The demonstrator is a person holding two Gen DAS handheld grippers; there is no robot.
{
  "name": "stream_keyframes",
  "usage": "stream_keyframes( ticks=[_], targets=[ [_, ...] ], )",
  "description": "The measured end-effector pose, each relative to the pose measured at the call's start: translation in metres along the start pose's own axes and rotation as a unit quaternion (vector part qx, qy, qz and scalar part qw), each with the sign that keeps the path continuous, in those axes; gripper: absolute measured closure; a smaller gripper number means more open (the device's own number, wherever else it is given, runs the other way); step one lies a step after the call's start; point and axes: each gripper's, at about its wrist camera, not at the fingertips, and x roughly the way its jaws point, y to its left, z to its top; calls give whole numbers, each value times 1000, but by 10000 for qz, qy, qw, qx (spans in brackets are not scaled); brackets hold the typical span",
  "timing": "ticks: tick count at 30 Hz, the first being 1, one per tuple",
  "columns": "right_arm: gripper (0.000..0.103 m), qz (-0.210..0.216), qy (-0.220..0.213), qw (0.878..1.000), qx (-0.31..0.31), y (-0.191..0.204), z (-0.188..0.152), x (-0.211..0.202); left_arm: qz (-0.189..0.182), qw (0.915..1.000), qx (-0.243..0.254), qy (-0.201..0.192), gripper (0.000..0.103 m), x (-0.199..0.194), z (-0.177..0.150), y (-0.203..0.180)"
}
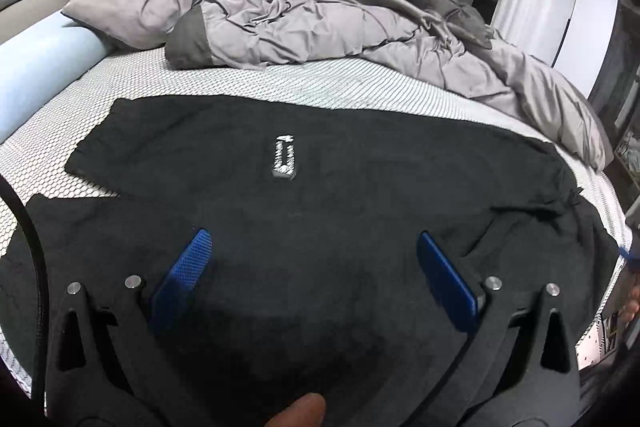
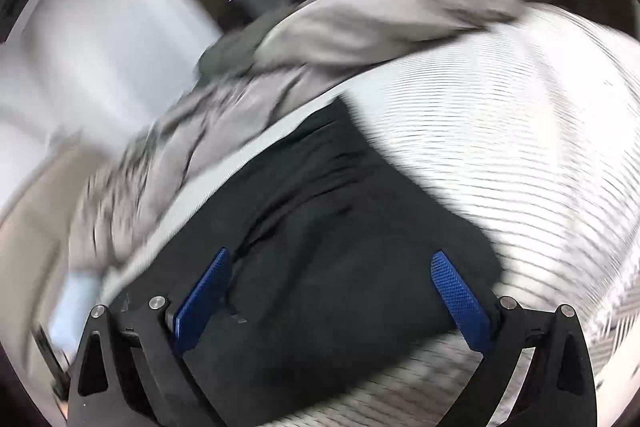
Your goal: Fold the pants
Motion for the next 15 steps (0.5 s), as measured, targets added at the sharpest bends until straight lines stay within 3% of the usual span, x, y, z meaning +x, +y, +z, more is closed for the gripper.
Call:
stream_keyframes(
  ticks=[4,6,7,11,13,15],
  targets=[
    [2,137,374,9974,597,-31,-4,12,-71,9999,72,6,1,0,7,-8],
    [8,137,584,9952,779,-36,-4,29,-66,9999,102,13,1,1,7,-13],
    [14,120,608,9947,821,-37,-2,35,-58,9999,110,18,1,2,8,-13],
    [68,95,482,9955,815,-28,5,46,-44,9999,93,-4,1,3,8,-12],
    [77,202,250,9982,504,-15,9,37,-11,10000,65,2,1,4,9,-8],
    [77,90,-57,9999,101,-2,9,19,34,10000,23,14,1,5,8,-3]
  ],
)
